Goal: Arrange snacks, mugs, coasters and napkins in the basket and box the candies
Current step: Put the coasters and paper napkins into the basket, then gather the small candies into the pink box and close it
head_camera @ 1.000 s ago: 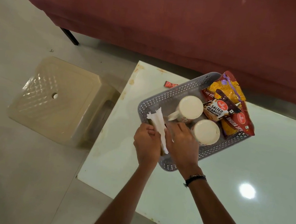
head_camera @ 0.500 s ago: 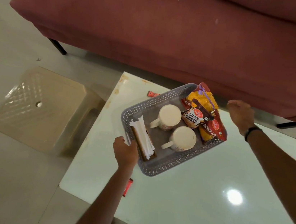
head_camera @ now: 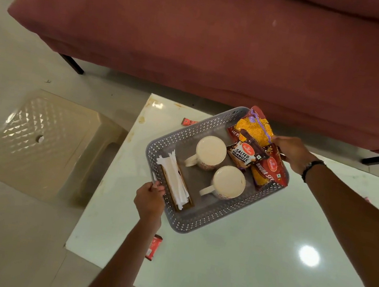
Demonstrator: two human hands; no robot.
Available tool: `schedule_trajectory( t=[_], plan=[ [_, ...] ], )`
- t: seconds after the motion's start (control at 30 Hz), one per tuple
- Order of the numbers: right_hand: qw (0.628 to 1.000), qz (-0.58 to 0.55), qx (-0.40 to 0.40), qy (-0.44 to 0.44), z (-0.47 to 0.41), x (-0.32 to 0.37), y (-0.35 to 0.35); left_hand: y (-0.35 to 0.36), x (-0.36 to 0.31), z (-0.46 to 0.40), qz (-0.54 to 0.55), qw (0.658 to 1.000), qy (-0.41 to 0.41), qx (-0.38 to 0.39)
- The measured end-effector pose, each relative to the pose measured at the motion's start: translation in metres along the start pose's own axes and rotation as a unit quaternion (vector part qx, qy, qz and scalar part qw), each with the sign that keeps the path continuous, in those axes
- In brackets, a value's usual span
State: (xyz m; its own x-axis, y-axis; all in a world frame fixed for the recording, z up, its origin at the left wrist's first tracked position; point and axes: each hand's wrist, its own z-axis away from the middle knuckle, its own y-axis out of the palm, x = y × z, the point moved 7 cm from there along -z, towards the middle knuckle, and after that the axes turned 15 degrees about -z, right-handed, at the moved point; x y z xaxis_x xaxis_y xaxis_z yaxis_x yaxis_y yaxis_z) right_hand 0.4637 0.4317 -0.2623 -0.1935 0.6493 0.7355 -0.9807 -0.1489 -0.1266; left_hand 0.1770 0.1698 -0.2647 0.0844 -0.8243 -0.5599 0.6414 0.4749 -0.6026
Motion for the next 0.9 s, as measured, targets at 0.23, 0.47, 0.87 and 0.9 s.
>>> schedule_trajectory(
  t=[0.23, 0.47, 0.87, 0.9],
  plan=[
    [0.997, -0.068, -0.032, 0.000, 0.040, -0.016, -0.053, -0.004, -0.036, 0.023, -0.014, 0.999, 0.041, -0.005],
    [0.986, -0.140, -0.089, 0.010, 0.118, -0.033, -0.130, 0.008, -0.069, 0.071, -0.045, 0.995, 0.082, 0.033],
    [0.961, -0.221, -0.149, 0.076, 0.213, -0.137, -0.204, 0.054, -0.060, 0.117, -0.158, 0.954, 0.187, 0.174],
    [0.958, -0.229, -0.153, 0.077, 0.212, -0.144, -0.204, 0.057, -0.057, 0.116, -0.159, 0.954, 0.186, 0.175]
  ],
)
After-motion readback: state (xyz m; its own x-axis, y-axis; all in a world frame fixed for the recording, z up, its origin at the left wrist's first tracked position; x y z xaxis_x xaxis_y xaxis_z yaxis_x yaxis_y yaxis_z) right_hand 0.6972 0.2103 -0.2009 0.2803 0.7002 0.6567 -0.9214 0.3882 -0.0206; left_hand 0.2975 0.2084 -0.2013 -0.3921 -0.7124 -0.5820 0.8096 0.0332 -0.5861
